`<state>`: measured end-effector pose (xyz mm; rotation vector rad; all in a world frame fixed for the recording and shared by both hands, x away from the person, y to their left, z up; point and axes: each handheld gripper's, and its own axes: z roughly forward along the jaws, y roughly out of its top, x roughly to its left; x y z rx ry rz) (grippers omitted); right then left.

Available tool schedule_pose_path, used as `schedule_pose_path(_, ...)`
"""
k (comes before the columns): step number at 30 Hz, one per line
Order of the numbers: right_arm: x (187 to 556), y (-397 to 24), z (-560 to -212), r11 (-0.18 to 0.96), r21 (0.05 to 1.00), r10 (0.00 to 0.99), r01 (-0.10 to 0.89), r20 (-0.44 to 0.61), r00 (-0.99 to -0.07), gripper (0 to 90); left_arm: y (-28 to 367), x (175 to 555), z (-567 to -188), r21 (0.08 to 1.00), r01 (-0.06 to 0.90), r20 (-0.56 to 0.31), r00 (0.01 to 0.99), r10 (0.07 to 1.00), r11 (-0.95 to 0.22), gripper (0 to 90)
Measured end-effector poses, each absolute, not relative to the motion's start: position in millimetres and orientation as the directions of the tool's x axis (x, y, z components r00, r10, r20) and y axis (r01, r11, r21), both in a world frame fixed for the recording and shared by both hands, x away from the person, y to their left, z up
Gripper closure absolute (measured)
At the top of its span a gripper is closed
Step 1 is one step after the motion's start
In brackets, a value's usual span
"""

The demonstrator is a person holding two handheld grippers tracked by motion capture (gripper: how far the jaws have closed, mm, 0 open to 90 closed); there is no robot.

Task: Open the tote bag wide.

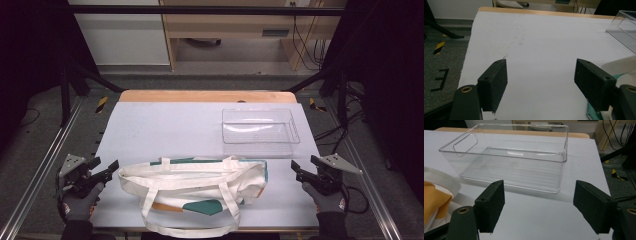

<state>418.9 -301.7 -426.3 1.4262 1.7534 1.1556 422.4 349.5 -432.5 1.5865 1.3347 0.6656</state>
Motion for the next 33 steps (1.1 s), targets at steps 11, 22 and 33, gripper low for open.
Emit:
schedule_pose_path(11,414.1,-291.4,-408.2,0.068,0.895,0.95,0.44,0.076,-0.303,36.0,347.1,417.7,-410.4,0.914,0.399,-0.198,0.288,0.937,0.071,31.6)
schedule_pose_path(22,406.8,-259.5,-368.3,0.118,0.906,0.906,0.406,0.07,-0.418,47.0,332.5,405.4,-381.0,0.937,0.346,-0.181,0.338,0.924,0.057,37.0)
schedule_pose_path(33,408.8,-216.9,-327.4,0.136,0.925,0.834,0.353,0.085,-0.545,47.6,302.7,399.2,-352.9,0.94,0.338,-0.112,0.432,0.895,-0.046,36.4)
